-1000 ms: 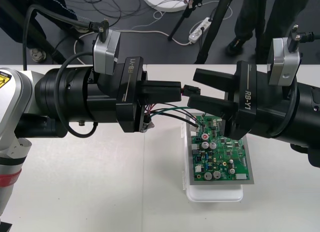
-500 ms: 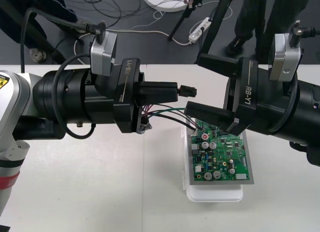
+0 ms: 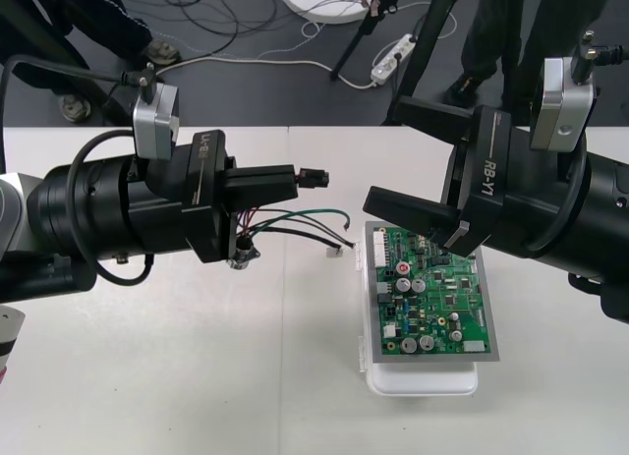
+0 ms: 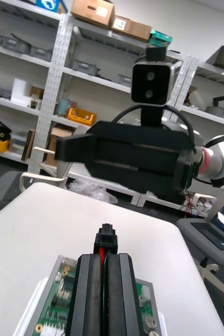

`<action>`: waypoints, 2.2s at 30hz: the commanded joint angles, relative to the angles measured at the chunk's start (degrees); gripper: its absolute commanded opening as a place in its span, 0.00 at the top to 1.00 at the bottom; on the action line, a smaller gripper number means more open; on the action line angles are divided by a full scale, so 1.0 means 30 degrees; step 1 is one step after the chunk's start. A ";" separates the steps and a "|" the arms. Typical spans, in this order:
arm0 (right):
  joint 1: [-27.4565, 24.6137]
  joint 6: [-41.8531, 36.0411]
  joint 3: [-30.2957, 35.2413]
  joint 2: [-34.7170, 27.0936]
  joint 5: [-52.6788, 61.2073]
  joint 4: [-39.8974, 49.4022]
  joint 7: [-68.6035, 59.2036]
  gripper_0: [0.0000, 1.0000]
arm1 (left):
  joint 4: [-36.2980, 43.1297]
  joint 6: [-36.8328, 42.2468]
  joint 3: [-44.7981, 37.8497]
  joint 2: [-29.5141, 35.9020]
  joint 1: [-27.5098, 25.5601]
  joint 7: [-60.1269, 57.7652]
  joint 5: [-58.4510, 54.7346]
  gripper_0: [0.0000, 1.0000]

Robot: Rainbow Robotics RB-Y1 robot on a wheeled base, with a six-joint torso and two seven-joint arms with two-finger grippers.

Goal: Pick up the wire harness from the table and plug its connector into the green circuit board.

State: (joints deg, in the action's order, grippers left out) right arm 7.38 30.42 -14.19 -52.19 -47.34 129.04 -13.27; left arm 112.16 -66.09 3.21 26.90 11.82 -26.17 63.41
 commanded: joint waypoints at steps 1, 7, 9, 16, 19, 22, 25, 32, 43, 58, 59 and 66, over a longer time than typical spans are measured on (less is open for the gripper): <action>-0.0499 -0.0002 0.0862 -0.0913 0.0282 0.0667 0.0468 0.00 | -0.0766 -0.0059 -0.1072 0.0583 -0.0805 0.1898 -0.0746 1.00; -0.1319 0.0555 0.1653 -0.1997 0.0370 0.0667 0.0292 0.00 | -0.2377 -0.1670 -0.2185 0.0583 -0.0863 0.3275 -0.0892 1.00; -0.1553 0.0672 0.1799 -0.2436 0.0488 0.0609 0.0234 0.00 | -0.2934 -0.2080 -0.2390 0.0583 -0.0863 0.3861 -0.0980 1.00; -0.1876 0.4481 0.2708 -0.3315 0.0634 -0.1589 0.0321 0.00 | -0.4926 -0.3691 -0.2859 0.0583 -0.0746 0.6263 -0.1361 1.00; -0.2022 0.5945 0.3147 -0.3461 0.0605 -0.2380 0.0439 0.00 | -0.5482 -0.4131 -0.2917 0.0583 -0.0688 0.6908 -0.1361 1.00; -0.2081 0.8201 0.3879 -0.3784 -0.0157 -0.3434 0.0409 0.00 | -0.6625 -0.4951 -0.2917 0.0583 -0.0424 0.8138 -0.1361 1.00; -0.2315 0.9578 0.4524 -0.3959 -0.0948 -0.4020 0.0380 0.00 | -0.7592 -0.5508 -0.2917 0.0583 -0.0190 0.9105 -0.1361 1.00; -0.4190 1.0574 0.5696 -0.5043 -0.2852 -0.4372 0.0321 0.00 | -1.0082 -0.6562 -0.2214 0.0553 0.0426 1.1654 -0.1361 1.00; -0.6417 1.2098 0.7688 -0.5512 -0.8272 -0.4372 -0.0089 0.00 | -1.3246 -0.6592 0.0247 0.0553 0.1598 1.5199 -0.1801 1.00; -0.6475 1.4998 0.8596 -0.5395 -1.5040 -0.3903 -0.1114 0.00 | -1.6908 -0.6621 0.3528 -0.0326 0.3619 1.9710 -0.3412 1.00; -0.6504 1.4998 0.8596 -0.5424 -1.5362 -0.3786 -0.1143 0.00 | -1.6967 -0.6621 0.3587 -0.0355 0.3678 1.9828 -0.3412 1.00; -0.6270 1.5320 0.8567 -0.4897 -1.8116 -0.3171 -0.1378 0.00 | -1.7055 -0.6475 0.4495 -0.0824 0.3912 2.0384 -0.3471 1.00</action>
State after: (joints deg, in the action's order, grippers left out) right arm -11.41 75.25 9.70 -66.51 -99.57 118.11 -14.20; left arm 60.72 -82.93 14.59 26.00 20.95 33.05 54.16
